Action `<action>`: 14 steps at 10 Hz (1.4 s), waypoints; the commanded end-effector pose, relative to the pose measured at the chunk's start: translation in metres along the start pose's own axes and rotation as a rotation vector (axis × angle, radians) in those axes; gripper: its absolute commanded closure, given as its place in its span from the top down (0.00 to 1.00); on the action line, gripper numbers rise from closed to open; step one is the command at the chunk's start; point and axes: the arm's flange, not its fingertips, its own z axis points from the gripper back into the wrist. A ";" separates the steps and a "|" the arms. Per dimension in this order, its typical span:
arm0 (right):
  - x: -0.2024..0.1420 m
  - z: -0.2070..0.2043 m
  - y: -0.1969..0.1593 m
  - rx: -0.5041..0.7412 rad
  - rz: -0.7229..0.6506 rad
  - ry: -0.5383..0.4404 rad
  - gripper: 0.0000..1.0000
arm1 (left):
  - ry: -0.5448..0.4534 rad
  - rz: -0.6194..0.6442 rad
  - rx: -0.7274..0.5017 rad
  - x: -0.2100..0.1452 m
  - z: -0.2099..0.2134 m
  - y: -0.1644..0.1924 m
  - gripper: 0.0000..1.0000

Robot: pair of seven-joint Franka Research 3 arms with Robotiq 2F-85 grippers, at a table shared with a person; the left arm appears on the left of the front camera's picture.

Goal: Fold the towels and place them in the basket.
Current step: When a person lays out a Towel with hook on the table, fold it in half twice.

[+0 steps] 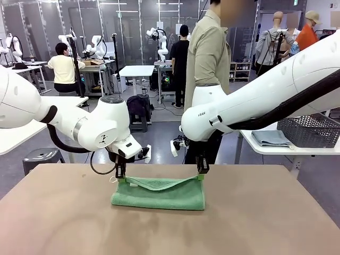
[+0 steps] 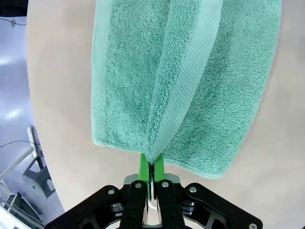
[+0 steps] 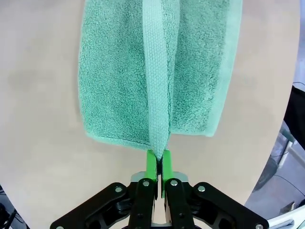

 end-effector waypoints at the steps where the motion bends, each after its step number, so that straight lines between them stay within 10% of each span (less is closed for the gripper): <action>1: -0.003 0.000 -0.015 0.014 0.026 -0.002 0.05 | 0.029 0.008 0.000 -0.001 -0.003 0.015 0.04; 8: -0.007 -0.011 -0.043 0.002 0.007 -0.031 0.05 | 0.022 0.048 -0.006 -0.006 -0.016 0.033 0.04; 14: -0.015 0.002 -0.033 -0.046 0.007 -0.030 0.65 | -0.023 0.085 0.075 -0.025 -0.007 0.032 0.64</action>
